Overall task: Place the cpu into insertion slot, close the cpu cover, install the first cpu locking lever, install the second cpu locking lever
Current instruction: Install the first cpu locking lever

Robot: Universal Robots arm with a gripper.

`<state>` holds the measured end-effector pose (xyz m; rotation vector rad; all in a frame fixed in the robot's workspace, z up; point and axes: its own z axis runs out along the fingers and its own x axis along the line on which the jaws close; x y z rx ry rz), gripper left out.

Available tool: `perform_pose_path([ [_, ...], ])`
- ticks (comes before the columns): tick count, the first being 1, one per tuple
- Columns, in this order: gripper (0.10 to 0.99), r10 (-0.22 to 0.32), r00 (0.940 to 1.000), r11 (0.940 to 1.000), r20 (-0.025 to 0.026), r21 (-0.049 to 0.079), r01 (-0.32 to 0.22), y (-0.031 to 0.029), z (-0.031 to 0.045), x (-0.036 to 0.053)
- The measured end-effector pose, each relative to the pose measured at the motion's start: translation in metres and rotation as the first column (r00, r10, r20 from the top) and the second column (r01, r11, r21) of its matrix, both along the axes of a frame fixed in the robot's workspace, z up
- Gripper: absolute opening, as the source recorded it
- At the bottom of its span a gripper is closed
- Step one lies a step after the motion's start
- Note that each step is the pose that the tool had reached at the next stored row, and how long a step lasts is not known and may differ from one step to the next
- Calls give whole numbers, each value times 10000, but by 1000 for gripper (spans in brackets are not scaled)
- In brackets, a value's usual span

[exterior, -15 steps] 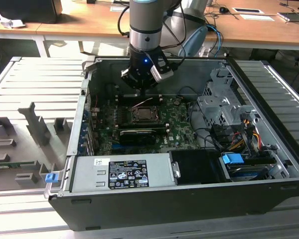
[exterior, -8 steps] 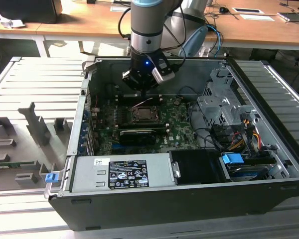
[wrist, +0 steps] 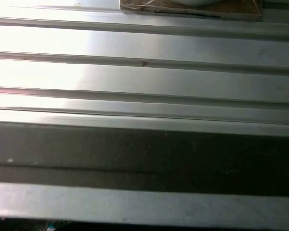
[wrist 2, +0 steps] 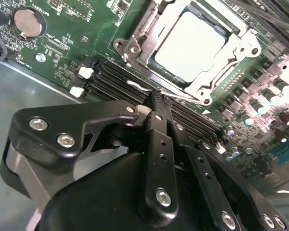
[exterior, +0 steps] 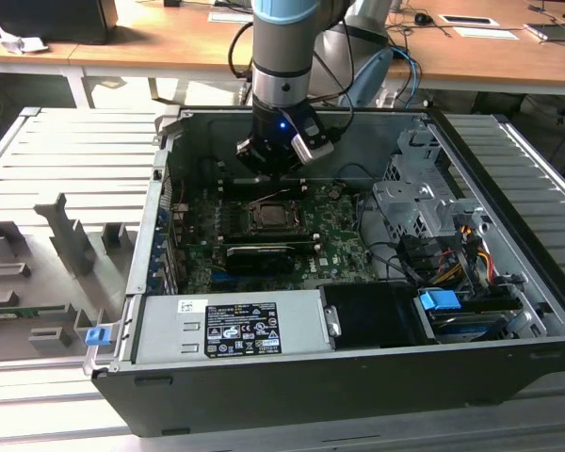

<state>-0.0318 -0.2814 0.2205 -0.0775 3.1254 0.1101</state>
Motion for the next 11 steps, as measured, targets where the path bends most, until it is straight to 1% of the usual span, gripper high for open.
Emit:
perform_pose_path([
  [1, 106, 3, 10000, 10000, 1, 1, -3, 2, -4, 27],
  [7, 106, 1, 10000, 10000, 1, -15, -1, 2, -55, 96],
  [11, 106, 2, 10000, 10000, 1, -30, -2, 2, -104, 117],
])
